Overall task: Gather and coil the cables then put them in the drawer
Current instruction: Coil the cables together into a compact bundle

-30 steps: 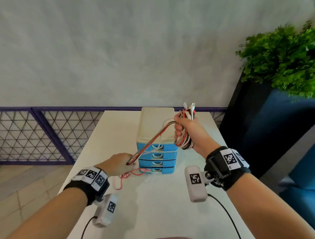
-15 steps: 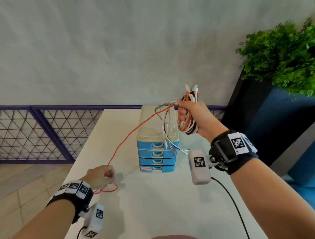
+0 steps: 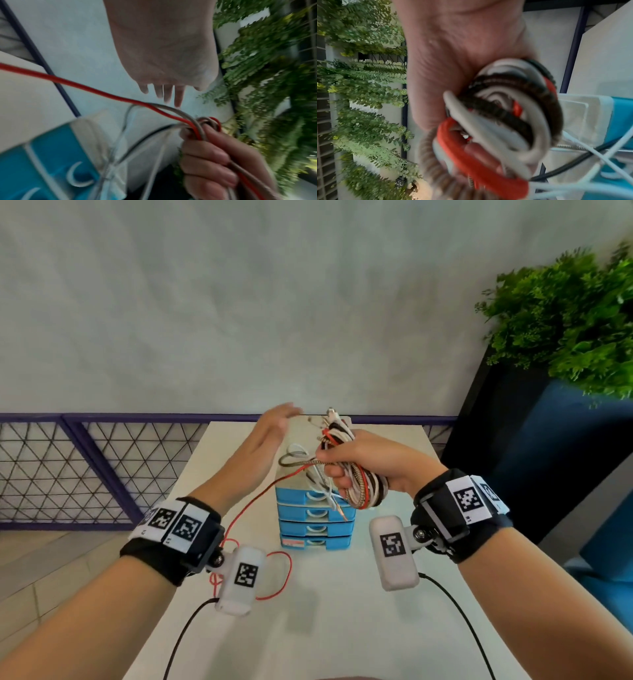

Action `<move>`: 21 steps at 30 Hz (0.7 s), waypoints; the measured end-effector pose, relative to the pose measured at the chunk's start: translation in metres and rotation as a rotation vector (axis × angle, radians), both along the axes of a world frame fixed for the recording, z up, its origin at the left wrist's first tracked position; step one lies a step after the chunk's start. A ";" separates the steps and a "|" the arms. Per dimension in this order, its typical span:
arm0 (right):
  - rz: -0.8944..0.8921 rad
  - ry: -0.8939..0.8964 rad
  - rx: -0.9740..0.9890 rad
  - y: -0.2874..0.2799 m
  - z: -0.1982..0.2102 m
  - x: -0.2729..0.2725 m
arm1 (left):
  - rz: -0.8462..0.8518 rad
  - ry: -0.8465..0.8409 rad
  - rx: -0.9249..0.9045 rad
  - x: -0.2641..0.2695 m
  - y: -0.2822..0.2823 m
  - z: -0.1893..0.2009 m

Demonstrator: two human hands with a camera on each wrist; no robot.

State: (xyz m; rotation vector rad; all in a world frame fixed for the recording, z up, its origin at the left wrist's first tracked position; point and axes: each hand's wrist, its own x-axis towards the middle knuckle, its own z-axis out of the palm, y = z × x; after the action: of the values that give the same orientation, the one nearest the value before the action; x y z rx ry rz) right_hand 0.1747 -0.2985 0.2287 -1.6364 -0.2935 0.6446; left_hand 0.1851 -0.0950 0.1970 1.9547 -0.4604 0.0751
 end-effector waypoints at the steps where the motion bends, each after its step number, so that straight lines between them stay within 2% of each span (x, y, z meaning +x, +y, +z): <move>1: 0.025 0.000 0.017 0.002 0.001 -0.002 | -0.049 0.019 -0.015 -0.002 -0.007 0.007; 3: 0.035 0.000 0.067 0.003 0.003 -0.004 | -0.116 0.109 -0.044 -0.001 -0.016 0.012; 5: -0.002 0.005 0.135 0.001 0.006 -0.003 | -0.145 0.220 0.010 0.002 -0.022 0.013; 7: -0.061 -0.019 0.158 -0.005 0.006 0.000 | -0.217 0.417 0.010 0.001 -0.025 0.012; 9: -0.101 -0.062 0.133 -0.008 0.005 0.002 | -0.301 0.629 -0.140 -0.002 -0.024 0.009; 15: -0.179 -0.168 0.069 -0.006 -0.012 0.010 | -0.559 1.013 -0.528 -0.011 0.000 -0.009; 18: -0.245 -0.214 0.007 -0.010 -0.023 0.018 | -0.631 1.065 -0.583 -0.010 0.007 -0.024; 21: -0.273 -0.240 -0.050 -0.010 -0.036 0.023 | -0.644 1.072 -0.490 -0.010 0.007 -0.027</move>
State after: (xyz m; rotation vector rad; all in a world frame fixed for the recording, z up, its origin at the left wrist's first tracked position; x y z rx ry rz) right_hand 0.1978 -0.3087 0.1931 -1.7656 -0.2223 0.2512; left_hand 0.1748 -0.0879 0.1700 1.0624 -0.2722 -1.1073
